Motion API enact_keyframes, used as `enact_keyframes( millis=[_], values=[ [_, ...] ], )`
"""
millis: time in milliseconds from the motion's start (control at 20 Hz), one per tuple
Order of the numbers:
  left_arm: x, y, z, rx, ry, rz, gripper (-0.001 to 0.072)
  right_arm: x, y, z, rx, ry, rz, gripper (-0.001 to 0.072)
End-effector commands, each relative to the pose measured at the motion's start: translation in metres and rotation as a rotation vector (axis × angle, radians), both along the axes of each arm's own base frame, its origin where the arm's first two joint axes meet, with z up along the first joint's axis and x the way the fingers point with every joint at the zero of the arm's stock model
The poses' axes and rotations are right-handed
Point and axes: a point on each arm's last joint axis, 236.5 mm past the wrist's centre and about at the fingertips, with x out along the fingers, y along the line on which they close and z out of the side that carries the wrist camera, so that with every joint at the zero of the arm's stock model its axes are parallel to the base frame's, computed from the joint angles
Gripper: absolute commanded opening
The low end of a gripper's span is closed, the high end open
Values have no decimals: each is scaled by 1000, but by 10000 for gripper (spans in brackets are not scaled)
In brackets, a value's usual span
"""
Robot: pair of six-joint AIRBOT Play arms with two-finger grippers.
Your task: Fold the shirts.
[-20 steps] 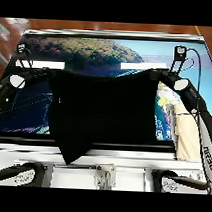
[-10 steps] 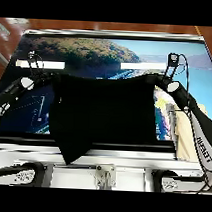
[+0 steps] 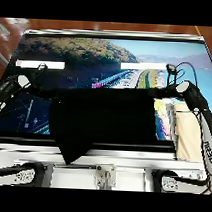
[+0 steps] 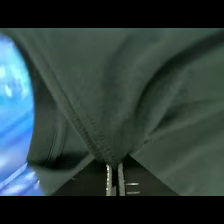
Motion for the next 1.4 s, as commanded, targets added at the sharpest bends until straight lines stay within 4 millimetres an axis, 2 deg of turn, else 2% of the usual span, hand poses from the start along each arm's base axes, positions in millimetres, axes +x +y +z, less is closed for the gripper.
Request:
enact_keyframes(
  millis=[0, 100, 150, 200, 250, 300, 350, 400, 500, 650, 750, 900, 1000, 1150, 1250, 1350],
  values=[
    [-13, 14, -14, 54, 81, 26, 36, -34, -1, -34, 16, 198, -14, 69],
    [-6, 14, -19, 30, 76, 96, 38, -34, -1, -42, 18, 213, -20, 69],
    [-4, 10, -21, 2, 78, 125, 84, -33, -1, -42, 18, 209, -22, 69],
    [-4, 4, -20, -26, 81, 131, 270, -31, 0, -41, 26, 201, -28, 86],
    [-5, 1, -19, -40, 88, 136, 489, -29, 3, -40, 44, 198, -36, 250],
    [-9, 2, -19, -38, 108, 134, 698, -30, 5, -38, 56, 202, -42, 525],
    [-16, 5, -17, -29, 142, 128, 711, -36, 8, -33, 66, 224, -27, 626],
    [-23, 8, -15, -25, 169, 126, 712, -41, 8, -29, 61, 236, -8, 626],
    [-69, 19, -6, -32, 339, 118, 711, -84, -4, -8, -29, 346, 108, 626],
    [-133, 14, -7, -118, 448, 96, 709, -136, -25, 7, -105, 449, 175, 625],
    [-165, 1, -15, -228, 456, 164, 709, -153, -22, 10, -22, 440, 140, 625],
    [-207, 0, -31, -270, 501, 225, 709, -170, -19, 8, 86, 433, 84, 625],
    [-217, -9, -39, -310, 518, 219, 709, -177, -23, 4, 96, 446, 62, 625],
    [-222, -21, -56, -362, 510, 273, 705, -173, -15, 6, 137, 434, 50, 625],
    [-231, -22, -68, -359, 519, 286, 553, -167, -6, 11, 185, 411, 38, 625],
    [-233, -22, -74, -355, 507, 282, 552, -163, -1, 14, 211, 398, 30, 625]
  ],
)
